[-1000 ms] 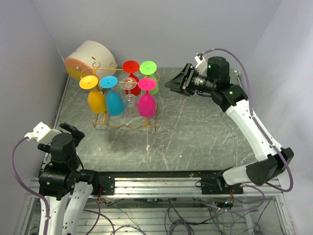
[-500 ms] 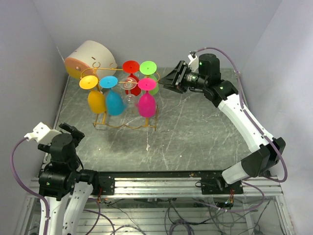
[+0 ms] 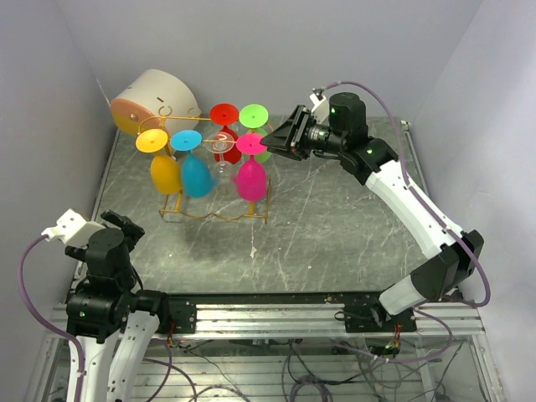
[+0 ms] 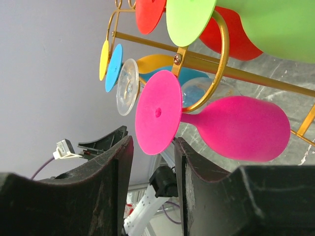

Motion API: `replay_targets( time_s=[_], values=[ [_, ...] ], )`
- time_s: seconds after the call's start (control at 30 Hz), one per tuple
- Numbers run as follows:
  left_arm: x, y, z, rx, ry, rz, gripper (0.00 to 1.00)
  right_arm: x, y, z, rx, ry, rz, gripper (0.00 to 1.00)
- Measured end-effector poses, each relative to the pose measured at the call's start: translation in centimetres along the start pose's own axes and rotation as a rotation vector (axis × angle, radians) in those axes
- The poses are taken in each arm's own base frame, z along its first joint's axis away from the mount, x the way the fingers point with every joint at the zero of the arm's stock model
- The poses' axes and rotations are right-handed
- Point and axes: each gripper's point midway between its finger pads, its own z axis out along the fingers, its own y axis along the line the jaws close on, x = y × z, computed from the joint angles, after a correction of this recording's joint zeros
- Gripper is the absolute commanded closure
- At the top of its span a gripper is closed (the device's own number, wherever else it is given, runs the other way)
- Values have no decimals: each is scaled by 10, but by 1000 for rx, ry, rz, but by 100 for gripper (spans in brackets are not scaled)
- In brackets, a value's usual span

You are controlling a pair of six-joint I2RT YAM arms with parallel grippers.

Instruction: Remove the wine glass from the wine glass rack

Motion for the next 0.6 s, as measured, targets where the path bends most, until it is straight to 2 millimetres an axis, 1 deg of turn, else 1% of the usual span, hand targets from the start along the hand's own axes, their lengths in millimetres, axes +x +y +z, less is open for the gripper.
replay_targets(
  time_s=[0.23, 0.43, 0.6],
  values=[
    [0, 0, 0, 0, 0, 0, 19, -2, -1, 4, 2, -8, 11, 63],
    [0, 0, 0, 0, 0, 0, 20, -3, -3, 7, 1, -14, 19, 75],
    [0, 0, 0, 0, 0, 0, 21, -2, -5, 9, 0, -15, 30, 77]
  ],
)
